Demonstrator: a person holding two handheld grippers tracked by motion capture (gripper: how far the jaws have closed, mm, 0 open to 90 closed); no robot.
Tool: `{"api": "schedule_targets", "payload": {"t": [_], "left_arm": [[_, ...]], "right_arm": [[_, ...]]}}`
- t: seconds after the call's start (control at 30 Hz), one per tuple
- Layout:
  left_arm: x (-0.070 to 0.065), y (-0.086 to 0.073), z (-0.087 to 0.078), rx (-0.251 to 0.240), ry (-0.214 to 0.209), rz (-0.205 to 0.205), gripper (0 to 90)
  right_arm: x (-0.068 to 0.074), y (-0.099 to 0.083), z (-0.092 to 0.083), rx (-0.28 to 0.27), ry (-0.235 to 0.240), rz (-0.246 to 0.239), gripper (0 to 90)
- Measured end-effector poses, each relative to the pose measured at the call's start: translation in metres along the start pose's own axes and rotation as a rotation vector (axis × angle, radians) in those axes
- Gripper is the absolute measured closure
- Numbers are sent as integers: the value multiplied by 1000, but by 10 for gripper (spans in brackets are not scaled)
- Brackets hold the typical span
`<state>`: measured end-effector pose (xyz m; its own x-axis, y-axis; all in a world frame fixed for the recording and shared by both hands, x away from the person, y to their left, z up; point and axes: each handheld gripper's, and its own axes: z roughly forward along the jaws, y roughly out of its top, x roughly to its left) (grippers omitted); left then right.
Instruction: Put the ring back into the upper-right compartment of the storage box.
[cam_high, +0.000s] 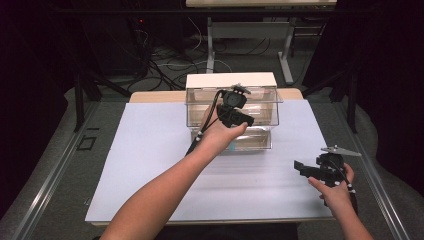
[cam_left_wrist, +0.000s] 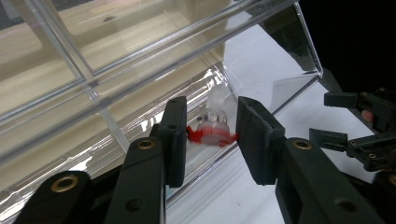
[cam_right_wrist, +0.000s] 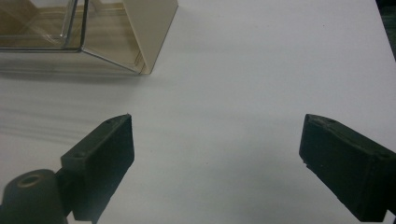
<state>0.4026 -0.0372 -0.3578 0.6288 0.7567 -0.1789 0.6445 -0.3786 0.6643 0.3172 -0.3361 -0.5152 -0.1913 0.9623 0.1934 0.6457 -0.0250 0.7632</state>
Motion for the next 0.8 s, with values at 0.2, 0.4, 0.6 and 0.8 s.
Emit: {"api": "schedule_targets", "payload": {"t": [0.2,0.4,0.6,0.8], "left_arm": [[-1,-1,-3,3,-29,13,598],[-2,-5,-7,-1,-50,29,573],[-3,-10,-11,-16,-68,44,531],[-2,-16,-17,-27,-81,49,498]], "right_arm": [[0,0,0,1,0,-2,99],[1,0,1,-1,3,9,98],[2,0,1,-2,5,13,98],[2,-1,1,-1,5,11,99]]}}
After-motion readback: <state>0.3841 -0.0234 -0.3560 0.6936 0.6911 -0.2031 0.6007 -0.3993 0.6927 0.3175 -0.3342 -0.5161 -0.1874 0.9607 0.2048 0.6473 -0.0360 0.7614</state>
